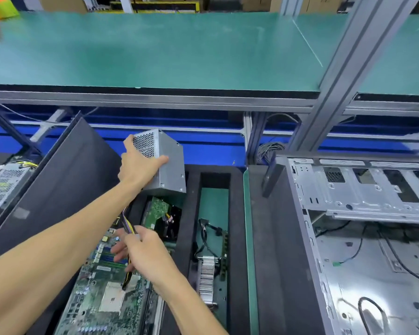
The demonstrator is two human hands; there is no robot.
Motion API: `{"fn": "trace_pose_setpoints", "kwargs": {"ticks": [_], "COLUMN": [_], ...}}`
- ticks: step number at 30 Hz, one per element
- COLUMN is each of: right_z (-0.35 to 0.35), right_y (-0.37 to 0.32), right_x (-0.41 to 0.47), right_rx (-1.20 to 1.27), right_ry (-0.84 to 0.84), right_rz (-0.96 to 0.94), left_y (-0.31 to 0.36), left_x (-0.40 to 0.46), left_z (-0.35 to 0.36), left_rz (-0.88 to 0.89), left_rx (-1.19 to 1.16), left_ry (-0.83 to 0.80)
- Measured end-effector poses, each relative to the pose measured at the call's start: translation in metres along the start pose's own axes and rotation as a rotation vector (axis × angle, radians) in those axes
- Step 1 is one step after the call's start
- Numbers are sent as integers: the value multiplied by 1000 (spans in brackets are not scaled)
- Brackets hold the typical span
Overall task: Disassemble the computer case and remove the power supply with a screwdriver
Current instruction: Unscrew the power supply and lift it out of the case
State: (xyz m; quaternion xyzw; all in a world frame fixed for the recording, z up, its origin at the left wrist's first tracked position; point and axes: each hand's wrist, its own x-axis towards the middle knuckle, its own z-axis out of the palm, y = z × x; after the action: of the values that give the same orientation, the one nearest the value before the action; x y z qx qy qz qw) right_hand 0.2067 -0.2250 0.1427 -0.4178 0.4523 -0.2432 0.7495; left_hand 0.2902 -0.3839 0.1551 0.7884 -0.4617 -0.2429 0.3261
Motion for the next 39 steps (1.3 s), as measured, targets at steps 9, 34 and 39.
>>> {"fn": "trace_pose_setpoints", "kwargs": {"ticks": [9, 34, 39], "right_z": [-11, -9, -7], "right_y": [7, -1, -3], "right_x": [14, 14, 11], "right_rx": [31, 226, 212], "right_ry": [42, -36, -36], "right_rz": [2, -15, -16], "left_y": [-9, 0, -3], "left_x": [1, 8, 4], "left_z": [37, 33, 30], "left_rz": [138, 181, 173], "left_rx": [232, 447, 396], "left_ry": [-10, -125, -84]}}
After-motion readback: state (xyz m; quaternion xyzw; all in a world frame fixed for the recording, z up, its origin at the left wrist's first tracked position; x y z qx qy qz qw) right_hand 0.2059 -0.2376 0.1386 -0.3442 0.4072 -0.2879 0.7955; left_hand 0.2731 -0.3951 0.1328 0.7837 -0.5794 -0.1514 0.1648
